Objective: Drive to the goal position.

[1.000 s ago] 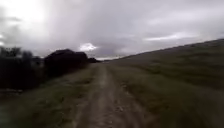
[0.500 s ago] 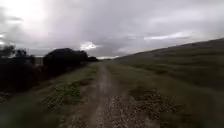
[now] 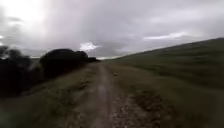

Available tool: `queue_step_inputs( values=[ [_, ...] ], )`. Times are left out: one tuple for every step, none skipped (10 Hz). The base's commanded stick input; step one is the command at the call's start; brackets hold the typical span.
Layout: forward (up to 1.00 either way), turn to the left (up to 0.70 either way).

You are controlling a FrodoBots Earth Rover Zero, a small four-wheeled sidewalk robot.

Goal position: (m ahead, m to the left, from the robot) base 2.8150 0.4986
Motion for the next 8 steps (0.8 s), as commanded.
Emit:
queue_step_inputs(
  values=[
    [0.70, 0.00],
    [0.70, 0.00],
    [0.70, 0.00],
    [0.70, 0.00],
    [0.70, 0.00],
    [0.70, 0.00],
    [0.70, 0.00],
    [0.70, 0.00]
  ],
)
